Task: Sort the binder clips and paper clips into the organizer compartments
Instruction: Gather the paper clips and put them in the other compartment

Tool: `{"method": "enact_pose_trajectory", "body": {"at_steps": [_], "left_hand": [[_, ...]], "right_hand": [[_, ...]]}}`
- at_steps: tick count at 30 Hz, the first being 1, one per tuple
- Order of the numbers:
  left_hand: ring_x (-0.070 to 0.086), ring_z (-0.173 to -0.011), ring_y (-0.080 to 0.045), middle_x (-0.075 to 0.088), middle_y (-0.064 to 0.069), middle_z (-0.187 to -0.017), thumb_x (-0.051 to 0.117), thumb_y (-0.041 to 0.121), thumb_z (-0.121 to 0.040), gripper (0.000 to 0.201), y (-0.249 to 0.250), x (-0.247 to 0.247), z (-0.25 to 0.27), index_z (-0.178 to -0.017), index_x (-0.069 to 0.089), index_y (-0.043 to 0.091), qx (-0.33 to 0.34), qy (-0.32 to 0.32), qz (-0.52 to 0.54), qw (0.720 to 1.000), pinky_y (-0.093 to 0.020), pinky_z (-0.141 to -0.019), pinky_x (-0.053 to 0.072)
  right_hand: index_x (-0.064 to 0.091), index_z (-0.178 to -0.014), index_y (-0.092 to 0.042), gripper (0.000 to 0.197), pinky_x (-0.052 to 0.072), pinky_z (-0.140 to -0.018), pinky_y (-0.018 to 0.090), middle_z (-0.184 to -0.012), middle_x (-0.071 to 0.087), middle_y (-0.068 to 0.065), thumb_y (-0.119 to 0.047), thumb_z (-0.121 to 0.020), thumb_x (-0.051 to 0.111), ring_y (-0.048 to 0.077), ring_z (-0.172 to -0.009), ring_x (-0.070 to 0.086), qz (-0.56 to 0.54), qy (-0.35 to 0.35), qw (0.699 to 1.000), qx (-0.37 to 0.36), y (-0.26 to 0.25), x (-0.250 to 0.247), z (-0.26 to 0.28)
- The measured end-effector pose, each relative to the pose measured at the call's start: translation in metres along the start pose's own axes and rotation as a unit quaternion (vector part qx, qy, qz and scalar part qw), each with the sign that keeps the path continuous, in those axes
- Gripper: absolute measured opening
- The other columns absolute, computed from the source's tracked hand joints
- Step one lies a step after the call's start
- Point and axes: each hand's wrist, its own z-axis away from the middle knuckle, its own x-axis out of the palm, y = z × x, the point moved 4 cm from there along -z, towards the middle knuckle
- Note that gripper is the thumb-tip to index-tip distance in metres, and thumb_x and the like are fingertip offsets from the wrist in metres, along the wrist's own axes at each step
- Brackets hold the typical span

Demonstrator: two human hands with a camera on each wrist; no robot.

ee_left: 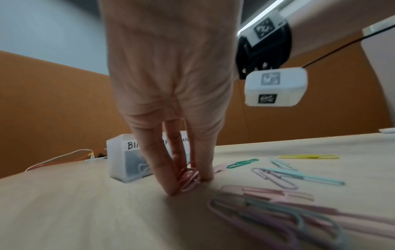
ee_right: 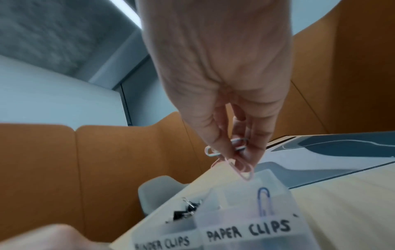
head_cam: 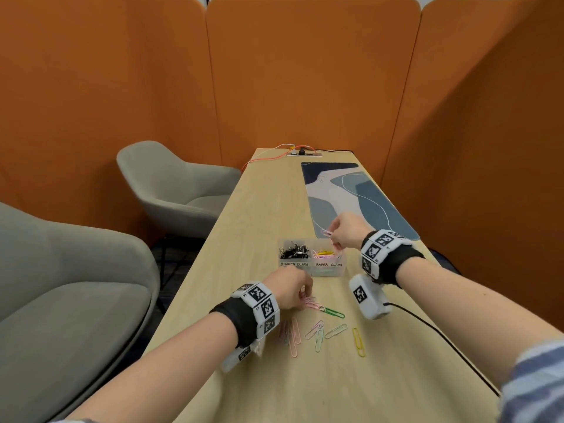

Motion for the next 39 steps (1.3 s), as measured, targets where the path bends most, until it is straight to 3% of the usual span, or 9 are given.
{"method": "enact_pose_trajectory", "body": {"at_steps": [5,8,12,17,25,29,32,35,39], "left_hand": [[0.063,-0.099,-0.033,0.067,-0.014,-0.107,0.057,0.013,-0.083,0.025,0.001,0.005,0.001,-0.107,0.063,0.011,0.001,0.0,-0.021,1.0,-0.036,-0.082,0.051],[0.062,-0.099,-0.035,0.066,-0.016,-0.106,0.056,0.012,-0.081,0.025,0.001,0.005,-0.001,-0.106,0.062,0.009,0.005,-0.005,-0.03,1.0,-0.035,-0.08,0.05],[0.061,-0.102,-0.029,0.067,-0.013,-0.107,0.06,0.014,-0.082,0.027,0.0,0.001,-0.002,-0.109,0.062,0.009,0.004,-0.01,0.0,1.0,-0.032,-0.083,0.049],[0.061,-0.054,-0.008,0.059,0.005,-0.061,0.063,0.008,-0.081,0.013,-0.007,-0.008,-0.003,-0.094,0.064,0.01,-0.031,-0.034,0.133,0.99,-0.023,-0.062,0.052],[0.055,-0.034,-0.002,0.06,-0.007,-0.059,0.058,-0.003,-0.083,0.013,0.0,-0.053,-0.026,-0.087,0.058,0.009,-0.06,-0.014,0.253,0.965,-0.015,-0.044,0.052],[0.059,-0.041,-0.006,0.062,-0.007,-0.063,0.059,0.001,-0.087,0.007,0.006,-0.067,-0.055,-0.089,0.059,0.008,-0.083,0.022,0.263,0.961,-0.022,-0.057,0.057],[0.065,-0.059,-0.022,0.063,-0.007,-0.065,0.06,0.002,-0.085,0.008,0.008,-0.069,-0.076,-0.093,0.064,0.001,-0.115,0.062,0.245,0.961,-0.038,-0.075,0.06],[0.064,-0.067,-0.024,0.065,-0.009,-0.07,0.061,-0.001,-0.082,0.02,0.013,-0.066,-0.087,-0.1,0.069,-0.003,-0.124,0.066,0.216,0.966,-0.033,-0.075,0.058],[0.067,-0.091,-0.027,0.069,-0.011,-0.104,0.064,0.002,-0.081,0.023,0.016,-0.067,-0.086,-0.103,0.07,0.007,-0.111,0.071,0.179,0.975,-0.03,-0.08,0.053]], "right_hand": [[0.067,-0.111,-0.003,0.029,0.05,-0.093,0.035,-0.113,0.067,0.014,0.001,-0.086,0.052,0.027,-0.101,0.062,0.027,-0.001,0.999,-0.037,0.009,0.006,0.001],[0.071,-0.103,-0.01,0.029,0.049,-0.095,0.037,-0.111,0.07,0.01,-0.005,-0.085,0.048,0.026,-0.105,0.063,0.063,0.015,0.994,-0.084,0.017,0.006,0.024],[0.067,-0.11,-0.011,0.028,0.047,-0.092,0.03,-0.116,0.067,0.008,-0.015,-0.087,0.051,0.025,-0.108,0.061,0.153,-0.123,0.974,-0.108,0.033,0.034,0.068],[0.057,-0.121,-0.011,0.049,0.045,-0.095,0.037,-0.115,0.051,0.009,-0.041,-0.082,0.059,0.025,-0.11,0.05,0.22,-0.185,0.944,-0.163,0.041,0.07,0.099],[0.068,-0.108,-0.014,0.028,0.046,-0.087,0.035,-0.107,0.059,0.011,-0.022,-0.091,0.048,0.028,-0.102,0.057,0.204,-0.15,0.943,-0.215,0.045,0.069,0.105],[0.061,-0.117,-0.012,0.036,0.044,-0.093,0.038,-0.114,0.055,0.014,-0.03,-0.087,0.056,0.029,-0.106,0.053,0.205,-0.219,0.93,-0.212,0.047,0.065,0.112],[0.059,-0.113,-0.008,0.03,0.045,-0.087,0.038,-0.111,0.052,0.012,-0.018,-0.086,0.056,0.03,-0.105,0.051,0.254,-0.188,0.922,-0.222,0.046,0.069,0.118],[0.06,-0.102,-0.001,0.022,0.037,-0.07,0.035,-0.098,0.054,0.015,0.002,-0.086,0.044,0.034,-0.097,0.054,0.289,-0.144,0.916,-0.24,0.036,0.074,0.117],[0.059,-0.097,0.003,0.025,0.033,-0.067,0.035,-0.093,0.055,0.018,0.011,-0.084,0.039,0.033,-0.086,0.052,0.328,-0.138,0.899,-0.254,0.029,0.077,0.113]]}}
